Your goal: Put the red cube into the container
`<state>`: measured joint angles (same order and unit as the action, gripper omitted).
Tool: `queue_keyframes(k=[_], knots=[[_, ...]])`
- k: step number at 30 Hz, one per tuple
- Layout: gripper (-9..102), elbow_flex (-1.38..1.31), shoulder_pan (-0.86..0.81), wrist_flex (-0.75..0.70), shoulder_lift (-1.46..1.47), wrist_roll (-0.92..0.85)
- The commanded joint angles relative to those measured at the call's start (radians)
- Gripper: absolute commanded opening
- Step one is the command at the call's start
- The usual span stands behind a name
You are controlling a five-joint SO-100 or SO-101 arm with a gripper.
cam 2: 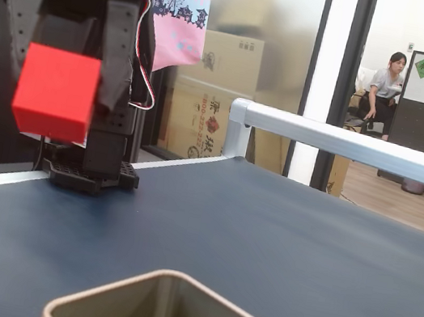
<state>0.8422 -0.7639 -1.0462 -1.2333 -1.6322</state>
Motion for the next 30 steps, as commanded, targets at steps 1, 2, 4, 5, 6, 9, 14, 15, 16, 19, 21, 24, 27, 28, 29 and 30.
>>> queue_keyframes(k=[1,2,4,5,6,9,14,15,16,19,21,24,27,28,29,30], knots=[[0,-0.129,0.028,0.064,0.040,0.008],[0,-0.156,0.035,0.080,0.069,0.012],[0,-0.224,0.049,0.094,0.129,0.020],[0,-0.259,0.057,0.098,0.160,0.029],[0,-0.296,0.063,0.103,0.192,0.038],[0,-0.390,0.083,0.104,0.276,0.049],[0,-0.520,0.107,0.106,0.399,0.069],[0,-0.546,0.110,0.106,0.420,0.072],[0,-0.569,0.114,0.106,0.439,0.074],[0,-0.612,0.121,0.106,0.480,0.074],[0,-0.612,0.123,0.106,0.491,0.069],[1,-0.612,0.123,0.103,0.499,0.071],[1,-0.611,0.123,0.101,0.503,0.071],[1,-0.611,0.123,0.101,0.505,0.067],[1,-0.611,0.123,0.101,0.505,0.069],[1,-0.611,0.123,0.101,0.506,0.069]])
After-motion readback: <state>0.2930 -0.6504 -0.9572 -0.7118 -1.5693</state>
